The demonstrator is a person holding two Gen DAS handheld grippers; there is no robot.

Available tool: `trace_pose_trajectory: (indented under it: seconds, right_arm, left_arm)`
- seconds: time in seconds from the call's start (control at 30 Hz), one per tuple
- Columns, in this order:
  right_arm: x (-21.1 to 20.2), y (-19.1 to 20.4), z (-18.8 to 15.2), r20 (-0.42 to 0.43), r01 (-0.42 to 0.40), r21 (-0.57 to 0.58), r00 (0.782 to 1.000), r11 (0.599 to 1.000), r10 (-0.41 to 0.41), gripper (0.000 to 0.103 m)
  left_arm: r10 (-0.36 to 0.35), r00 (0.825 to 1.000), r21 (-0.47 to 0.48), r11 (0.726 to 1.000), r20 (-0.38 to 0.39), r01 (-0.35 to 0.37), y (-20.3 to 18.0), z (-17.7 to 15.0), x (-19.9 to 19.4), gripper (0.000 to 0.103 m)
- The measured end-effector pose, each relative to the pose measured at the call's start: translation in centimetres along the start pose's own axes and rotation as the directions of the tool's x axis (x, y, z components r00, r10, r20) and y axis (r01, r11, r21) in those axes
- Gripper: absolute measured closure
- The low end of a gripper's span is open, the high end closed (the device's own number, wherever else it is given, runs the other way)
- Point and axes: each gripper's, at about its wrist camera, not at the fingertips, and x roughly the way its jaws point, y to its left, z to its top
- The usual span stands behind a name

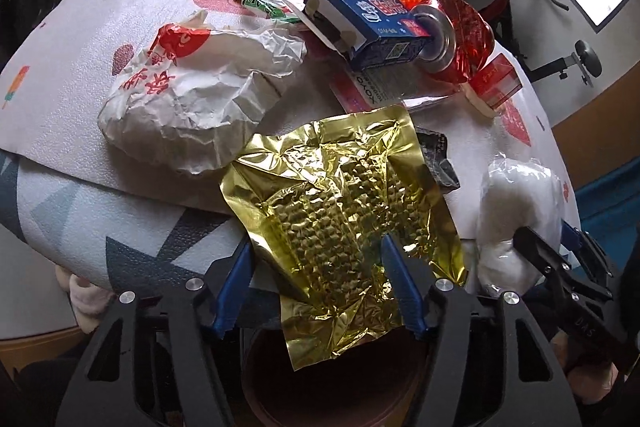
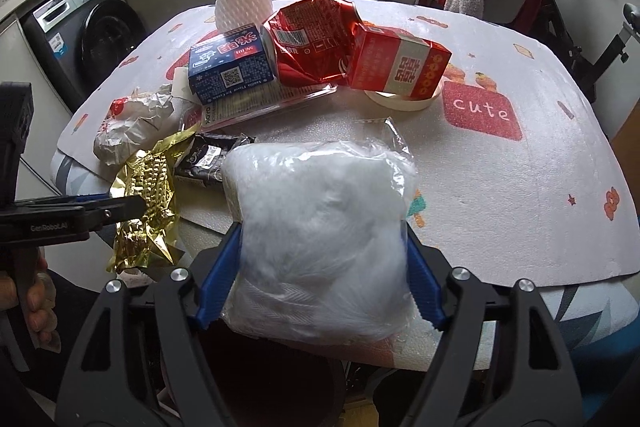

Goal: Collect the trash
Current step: 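Carry the foil packet and fluff bag down toward the pink bin with both tools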

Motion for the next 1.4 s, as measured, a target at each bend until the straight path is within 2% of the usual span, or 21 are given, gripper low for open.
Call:
trace_pose_trajectory:
  seconds: [0.1,0.33,0.43,0.47,0.53,0.63,0.8,1.13,1.4]
  right_arm:
    - [0.1,-0.1,-0.1,0.002,-0.005,0.0,1.0,1.0,0.005,0.028]
    - [0.2,-0.4,-0.2,0.007,-0.018,0.009,1.0,1.0,0.018,0.028]
    - [0.2,-0.4,-0.2,0.008,-0.021,0.013,1.0,1.0,0.021,0.028]
    - [0.2,-0.5,-0.2,0.007,-0.022,0.014,1.0,1.0,0.022,0.028]
    - [0.1,-0.5,-0.2,0.004,-0.023,0.014,1.0,1.0,0.022,0.028]
    - [-0.2,-0.3,-0.2,0.007,-0.021,0.013,1.0,1.0,0.021,0.028]
    - [-1.5,-0.1,-0.4,0.034,-0.021,0.01,0.999,1.0,0.021,0.028]
    - [-4.0,1.1,-1.8,0.066,-0.025,-0.004,0.998,1.0,0.025,0.028]
    - [-5.1,3.2,-4.0,0.072,-0.031,-0.037,0.997,0.999,0.034,0.028]
  left_arm:
    - [0.021,1.0,0.013,1.0,0.013,-0.021,-0.4,0.0,0.3,0.041]
    - [0.014,0.999,-0.006,1.0,0.04,-0.013,-0.3,-0.3,0.2,0.041]
    - [0.024,0.999,-0.009,1.0,0.044,-0.024,-0.1,-0.4,0.0,0.048]
    - [0.014,0.999,-0.015,1.0,0.043,-0.014,0.0,-0.3,-0.1,0.054]
    - [-0.018,0.999,-0.021,1.0,0.042,0.019,0.3,-0.5,-0.5,0.058]
    - [-0.01,0.998,0.055,0.998,0.062,0.007,-0.8,-0.9,-1.4,0.063]
    - [-0.01,0.994,0.155,0.988,0.113,-0.008,-2.6,-2.1,-3.5,0.063]
    - [0.007,0.979,0.203,0.978,0.202,-0.048,-3.0,-5.0,-7.4,0.063]
    - [-0.068,0.974,0.222,0.975,0.217,0.019,-2.1,-7.8,-8.8,0.063]
